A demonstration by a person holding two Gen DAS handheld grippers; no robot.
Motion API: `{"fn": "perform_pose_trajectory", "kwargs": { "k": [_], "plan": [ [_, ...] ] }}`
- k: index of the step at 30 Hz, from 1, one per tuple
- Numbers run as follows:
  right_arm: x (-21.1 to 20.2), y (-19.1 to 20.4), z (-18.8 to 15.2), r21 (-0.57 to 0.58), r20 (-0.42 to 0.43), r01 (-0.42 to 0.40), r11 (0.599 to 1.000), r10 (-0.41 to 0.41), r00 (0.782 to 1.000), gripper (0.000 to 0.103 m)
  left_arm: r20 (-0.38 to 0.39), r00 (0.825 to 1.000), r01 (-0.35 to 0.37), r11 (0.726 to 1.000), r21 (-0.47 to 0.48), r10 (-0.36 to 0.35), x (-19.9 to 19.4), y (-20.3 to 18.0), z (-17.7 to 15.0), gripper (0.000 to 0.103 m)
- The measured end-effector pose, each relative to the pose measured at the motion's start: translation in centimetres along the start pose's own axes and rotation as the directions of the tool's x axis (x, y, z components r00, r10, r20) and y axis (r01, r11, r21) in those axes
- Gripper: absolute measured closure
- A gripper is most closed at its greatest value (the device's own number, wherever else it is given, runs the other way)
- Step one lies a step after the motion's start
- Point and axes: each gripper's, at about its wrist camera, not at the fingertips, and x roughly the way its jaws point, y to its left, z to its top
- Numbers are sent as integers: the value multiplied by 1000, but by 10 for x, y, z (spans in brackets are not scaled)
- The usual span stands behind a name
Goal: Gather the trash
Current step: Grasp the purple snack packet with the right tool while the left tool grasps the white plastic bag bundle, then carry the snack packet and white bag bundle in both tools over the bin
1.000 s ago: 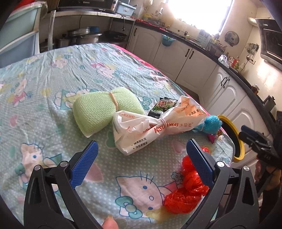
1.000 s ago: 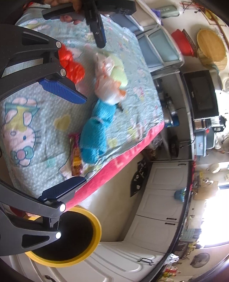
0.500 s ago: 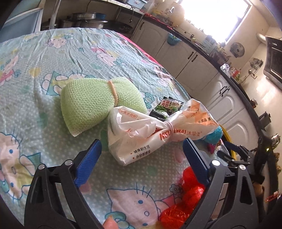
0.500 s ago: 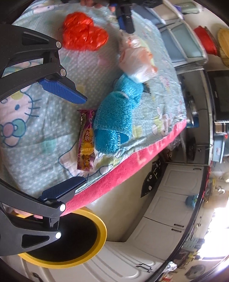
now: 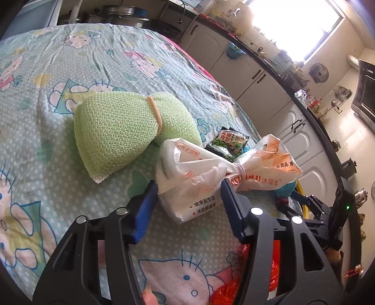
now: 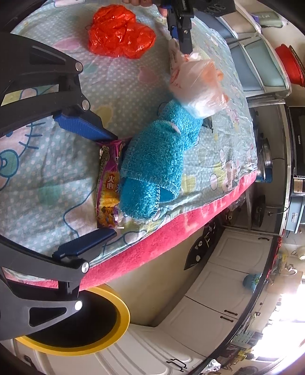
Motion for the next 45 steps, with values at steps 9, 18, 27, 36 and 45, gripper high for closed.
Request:
{"fn": "perform_pose_trajectory", "kwargs": {
  "k": [9, 18, 27, 36, 45],
  "plan": [
    [1, 7, -2, -37, -41, -68, 997, 67, 997, 77, -27, 1000, -4, 999, 47, 5, 3, -7, -6, 80],
    [-8, 12, -9, -10, -27, -106, 994, 106, 994, 92, -36, 999, 11, 997, 78, -8, -1, -12, -11, 91],
    [-40, 32, -21, -14, -11, -148, 989, 148, 989, 98, -9, 1000, -8, 991, 134, 9, -31, -14, -15, 93],
    [-77, 49, -26, -16, 27, -185, 983, 185, 982, 99, 51, 996, -87, 977, 195, 79, -71, -21, -24, 94],
    [-105, 42, -20, -8, 64, -155, 988, 156, 986, 99, 103, 992, -100, 970, 220, 79, -100, -31, -22, 100]
  ]
}}
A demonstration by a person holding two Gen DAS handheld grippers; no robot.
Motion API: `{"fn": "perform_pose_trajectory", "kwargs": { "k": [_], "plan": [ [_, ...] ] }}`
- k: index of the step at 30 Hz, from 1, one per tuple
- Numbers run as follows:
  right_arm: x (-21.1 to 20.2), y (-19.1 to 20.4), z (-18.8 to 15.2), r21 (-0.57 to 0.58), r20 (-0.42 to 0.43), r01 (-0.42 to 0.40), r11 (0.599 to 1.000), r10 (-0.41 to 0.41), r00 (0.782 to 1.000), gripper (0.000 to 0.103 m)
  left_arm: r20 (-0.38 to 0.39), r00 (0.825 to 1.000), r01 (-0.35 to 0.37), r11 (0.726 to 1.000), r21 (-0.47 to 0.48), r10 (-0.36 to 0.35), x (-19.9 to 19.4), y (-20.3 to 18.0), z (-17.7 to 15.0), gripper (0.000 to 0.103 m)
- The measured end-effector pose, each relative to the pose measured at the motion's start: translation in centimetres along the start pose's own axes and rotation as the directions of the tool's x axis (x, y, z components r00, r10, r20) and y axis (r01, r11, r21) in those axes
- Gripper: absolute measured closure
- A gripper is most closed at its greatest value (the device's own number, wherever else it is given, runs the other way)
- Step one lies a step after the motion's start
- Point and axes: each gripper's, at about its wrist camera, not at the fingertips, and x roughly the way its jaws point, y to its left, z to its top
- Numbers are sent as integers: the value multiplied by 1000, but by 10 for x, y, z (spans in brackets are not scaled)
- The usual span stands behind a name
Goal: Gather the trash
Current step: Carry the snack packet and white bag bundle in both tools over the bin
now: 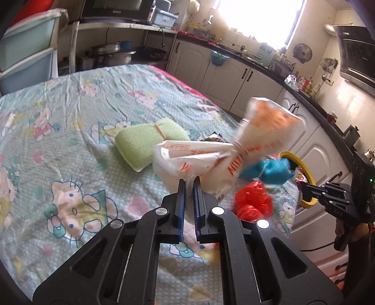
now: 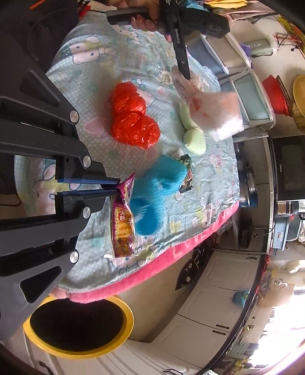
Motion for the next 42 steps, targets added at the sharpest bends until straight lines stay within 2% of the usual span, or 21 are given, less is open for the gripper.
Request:
{"fn": "perform_pose_trajectory", "kwargs": {
  "k": [9, 18, 28, 42],
  "plan": [
    [-23, -9, 13, 18, 66, 21, 1000, -22, 998, 99, 32, 999, 34, 998, 50, -36, -10, -24, 9, 100],
    [-47, -13, 25, 31, 150, 28, 999, -32, 988, 99, 52, 995, 75, 992, 102, -81, -6, -64, 26, 100],
    [-85, -47, 30, 115, 258, 66, 991, -94, 961, 99, 47, 990, 121, 982, 144, -129, 19, -112, 45, 100],
    [-122, -104, 15, 264, 316, 149, 953, -231, 920, 99, 8, 982, 184, 961, 205, -190, 58, -184, 71, 100]
  ]
}}
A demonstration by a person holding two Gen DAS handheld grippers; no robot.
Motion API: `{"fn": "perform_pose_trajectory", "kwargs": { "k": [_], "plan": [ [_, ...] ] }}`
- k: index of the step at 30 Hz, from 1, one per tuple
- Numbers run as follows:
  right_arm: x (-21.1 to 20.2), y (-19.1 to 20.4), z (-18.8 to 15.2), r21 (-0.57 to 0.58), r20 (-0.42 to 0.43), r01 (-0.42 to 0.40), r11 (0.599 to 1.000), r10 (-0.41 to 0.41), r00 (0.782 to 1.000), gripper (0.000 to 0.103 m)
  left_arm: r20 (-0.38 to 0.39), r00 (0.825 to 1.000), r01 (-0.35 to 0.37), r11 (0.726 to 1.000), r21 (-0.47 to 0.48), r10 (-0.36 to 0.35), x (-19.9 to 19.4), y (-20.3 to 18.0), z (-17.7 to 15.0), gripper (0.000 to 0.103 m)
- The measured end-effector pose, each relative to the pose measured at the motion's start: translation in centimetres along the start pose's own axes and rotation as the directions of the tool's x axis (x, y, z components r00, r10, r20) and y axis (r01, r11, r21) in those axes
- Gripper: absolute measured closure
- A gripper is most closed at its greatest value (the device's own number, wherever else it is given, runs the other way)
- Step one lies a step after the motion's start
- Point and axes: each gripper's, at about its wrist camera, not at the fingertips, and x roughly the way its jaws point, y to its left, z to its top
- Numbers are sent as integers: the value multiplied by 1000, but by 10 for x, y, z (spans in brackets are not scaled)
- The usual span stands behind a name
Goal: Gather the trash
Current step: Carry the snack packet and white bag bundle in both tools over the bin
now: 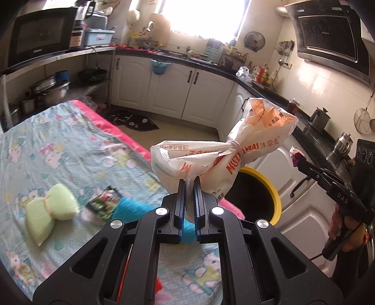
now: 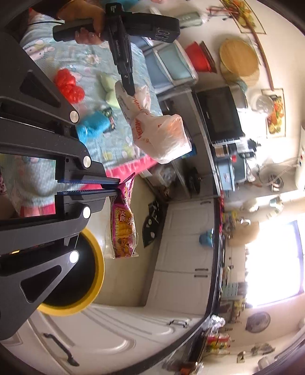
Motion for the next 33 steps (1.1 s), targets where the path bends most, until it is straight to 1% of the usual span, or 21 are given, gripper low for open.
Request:
{"fn": "perform_pose_trajectory", "kwargs": {
  "k": [5, 11, 15, 20, 24, 29, 33],
  "plan": [
    [-9, -19, 1, 30, 25, 55, 998, -56, 998, 99, -23, 999, 26, 999, 26, -25, 24, -21, 13, 100],
    [-18, -37, -3, 76, 42, 94, 993, -98, 994, 99, -50, 997, 67, 996, 59, -64, 49, -48, 22, 100],
    [-19, -49, -5, 105, 40, 109, 989, -113, 993, 99, -78, 994, 83, 993, 84, -77, 68, -64, 26, 100],
    [-12, -67, -17, 139, -1, 123, 983, -124, 992, 99, -131, 988, 93, 989, 111, -79, 100, -84, 26, 100],
    [3, -81, -29, 165, -54, 138, 977, -131, 990, 99, -186, 980, 98, 987, 128, -73, 128, -97, 22, 100],
    [26, -98, -49, 198, -131, 152, 968, -127, 983, 99, -267, 963, 83, 986, 147, -42, 172, -110, 17, 100],
    [42, -110, -67, 226, -175, 147, 963, -109, 979, 96, -322, 946, 95, 987, 130, -48, 202, -113, 11, 99]
  ]
}}
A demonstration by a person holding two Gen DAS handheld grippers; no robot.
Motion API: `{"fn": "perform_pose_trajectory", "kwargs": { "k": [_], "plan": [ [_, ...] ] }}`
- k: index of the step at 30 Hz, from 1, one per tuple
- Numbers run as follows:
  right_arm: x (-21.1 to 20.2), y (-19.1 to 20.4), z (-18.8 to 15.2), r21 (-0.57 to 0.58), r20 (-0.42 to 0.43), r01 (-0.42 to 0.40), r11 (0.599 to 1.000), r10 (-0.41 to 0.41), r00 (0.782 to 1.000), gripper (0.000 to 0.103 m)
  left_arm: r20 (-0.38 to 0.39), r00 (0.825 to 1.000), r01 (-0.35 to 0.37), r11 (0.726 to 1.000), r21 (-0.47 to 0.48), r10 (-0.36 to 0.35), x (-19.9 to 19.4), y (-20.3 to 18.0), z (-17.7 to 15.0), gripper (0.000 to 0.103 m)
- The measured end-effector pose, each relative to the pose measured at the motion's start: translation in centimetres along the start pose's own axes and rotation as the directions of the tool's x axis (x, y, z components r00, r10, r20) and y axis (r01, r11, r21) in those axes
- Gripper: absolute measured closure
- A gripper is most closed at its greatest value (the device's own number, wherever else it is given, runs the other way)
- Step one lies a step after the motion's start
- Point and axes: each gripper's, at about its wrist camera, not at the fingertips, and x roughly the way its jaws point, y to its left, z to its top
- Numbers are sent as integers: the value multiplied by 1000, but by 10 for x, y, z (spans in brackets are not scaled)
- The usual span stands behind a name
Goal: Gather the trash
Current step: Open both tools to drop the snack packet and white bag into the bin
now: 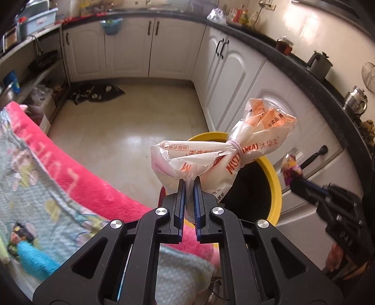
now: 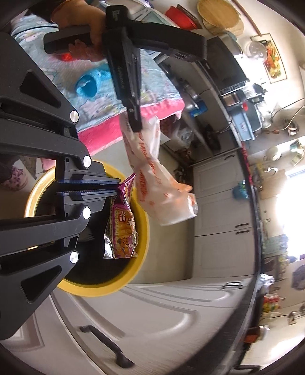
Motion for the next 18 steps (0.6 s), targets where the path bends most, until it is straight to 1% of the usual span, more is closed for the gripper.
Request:
{"fn": "perform_pose_trajectory", "kwargs": {
  "k": [1, 2, 3, 5, 7, 10, 12, 13, 14, 15, 16, 18],
  "plan": [
    [4, -2, -2, 6, -7, 2, 1000, -1, 1000, 96, -11, 1000, 6, 1000, -4, -6, 5, 0, 0, 99],
    [8, -6, -4, 12, -15, 4, 1000, -4, 1000, 92, -24, 1000, 19, 1000, -12, -19, 11, 0, 0, 98],
    [14, -10, -7, 25, -28, 13, 1000, -12, 1000, 78, -32, 999, 30, 999, -16, -30, 15, 0, 1, 98],
    [20, -17, -12, 55, -48, 40, 998, -38, 998, 63, -33, 998, 47, 998, -29, -48, 19, 2, 0, 95],
    [22, -24, -13, 80, -55, 54, 995, -49, 997, 63, -28, 997, 64, 997, -47, -66, 20, 7, -3, 72],
    [14, -28, -11, 113, -28, 62, 992, -59, 998, 62, 4, 999, 46, 998, -45, -46, 10, 13, -8, 71],
    [10, -29, -9, 116, -13, 75, 990, -74, 997, 57, 37, 999, 40, 998, -44, -38, -4, 16, -12, 65],
    [7, -26, -7, 102, -5, 91, 991, -91, 996, 56, 50, 998, 30, 999, -39, -28, -8, 16, -12, 63],
    [5, -24, -6, 86, 7, 104, 991, -105, 994, 52, 71, 997, 23, 999, -30, -21, -15, 15, -14, 60],
    [2, -21, -5, 75, 21, 116, 990, -117, 993, 47, 90, 996, 15, 1000, -28, -12, -22, 16, -15, 52],
    [-2, -16, -3, 67, 37, 120, 991, -123, 992, 46, 113, 993, 14, 999, -35, -10, -34, 19, -18, 45],
    [-5, -9, 2, 64, 53, 111, 992, -114, 992, 42, 150, 989, 25, 998, -50, -17, -51, 25, -22, 37]
  ]
}}
